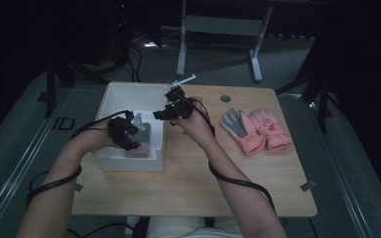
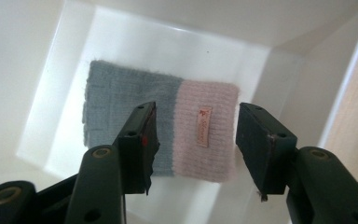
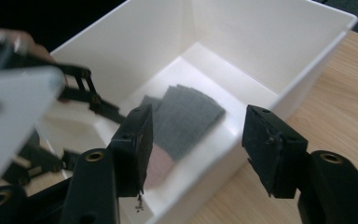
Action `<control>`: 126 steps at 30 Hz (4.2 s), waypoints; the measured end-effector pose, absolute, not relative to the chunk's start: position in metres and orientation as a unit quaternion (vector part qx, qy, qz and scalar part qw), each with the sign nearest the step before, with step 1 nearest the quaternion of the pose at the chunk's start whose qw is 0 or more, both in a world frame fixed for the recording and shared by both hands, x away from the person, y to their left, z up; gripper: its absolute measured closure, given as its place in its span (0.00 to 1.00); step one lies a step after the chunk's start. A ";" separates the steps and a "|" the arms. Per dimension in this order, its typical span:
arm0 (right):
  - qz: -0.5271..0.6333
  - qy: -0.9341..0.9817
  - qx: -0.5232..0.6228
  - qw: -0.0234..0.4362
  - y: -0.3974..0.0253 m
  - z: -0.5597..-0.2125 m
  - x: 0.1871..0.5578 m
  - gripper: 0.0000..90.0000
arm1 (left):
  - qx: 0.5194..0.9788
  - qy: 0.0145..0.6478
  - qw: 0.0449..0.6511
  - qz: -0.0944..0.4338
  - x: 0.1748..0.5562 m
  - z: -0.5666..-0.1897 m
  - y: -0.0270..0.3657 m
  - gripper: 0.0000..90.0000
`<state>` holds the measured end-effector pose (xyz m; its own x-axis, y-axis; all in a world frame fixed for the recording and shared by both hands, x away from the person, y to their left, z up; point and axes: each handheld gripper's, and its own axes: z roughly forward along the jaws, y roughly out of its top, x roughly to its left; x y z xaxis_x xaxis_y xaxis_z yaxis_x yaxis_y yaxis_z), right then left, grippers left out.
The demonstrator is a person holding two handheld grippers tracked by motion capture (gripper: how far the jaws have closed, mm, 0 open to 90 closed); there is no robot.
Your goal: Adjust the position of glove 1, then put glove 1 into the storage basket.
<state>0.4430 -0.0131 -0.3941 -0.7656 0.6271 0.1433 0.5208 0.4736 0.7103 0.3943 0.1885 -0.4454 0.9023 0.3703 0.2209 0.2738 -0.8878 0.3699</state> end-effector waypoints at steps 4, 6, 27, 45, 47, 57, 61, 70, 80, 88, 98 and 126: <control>0.393 0.855 0.330 0.075 -0.034 -0.396 0.435 0.40 | 0.955 0.178 0.192 0.139 0.391 -0.437 0.190 0.55; 0.396 0.853 0.331 0.073 -0.040 -0.397 0.434 0.38 | 0.953 0.181 0.199 0.137 0.390 -0.434 0.190 0.55; 0.422 0.835 0.352 0.014 -0.160 -0.440 0.417 0.16 | 0.936 0.201 0.258 0.130 0.388 -0.394 0.117 0.43; 0.393 0.828 0.391 0.091 -0.254 -0.448 0.419 0.65 | 0.929 0.180 0.306 0.101 0.372 -0.412 0.038 0.01; 0.376 0.832 0.394 0.103 -0.259 -0.450 0.423 0.68 | 0.929 0.177 0.311 0.091 0.367 -0.418 0.030 0.01; 0.318 0.849 0.396 0.144 -0.270 -0.459 0.452 0.74 | 0.929 0.167 0.325 0.067 0.343 -0.460 0.010 0.01; 0.288 0.865 0.380 0.159 -0.266 -0.464 0.468 0.75 | 0.927 0.156 0.337 0.055 0.332 -0.481 0.009 0.01; 0.253 0.891 0.336 0.173 -0.259 -0.485 0.495 0.79 | 0.909 0.160 0.385 0.029 0.310 -0.523 0.013 0.01; 0.209 0.903 0.334 0.169 -0.258 -0.518 0.512 0.74 | 0.891 0.183 0.413 0.049 0.286 -0.556 0.016 0.00; 0.200 0.900 0.359 0.147 -0.256 -0.526 0.518 0.82 | 0.869 0.195 0.448 0.083 0.280 -0.553 0.027 0.00; 0.216 0.881 0.394 0.147 -0.258 -0.526 0.514 0.95 | 0.864 0.197 0.455 0.091 0.284 -0.555 0.032 0.00; 0.383 0.763 0.485 0.189 -0.196 -0.450 0.369 0.97 | 0.859 0.182 0.468 0.105 0.282 -0.558 0.032 0.00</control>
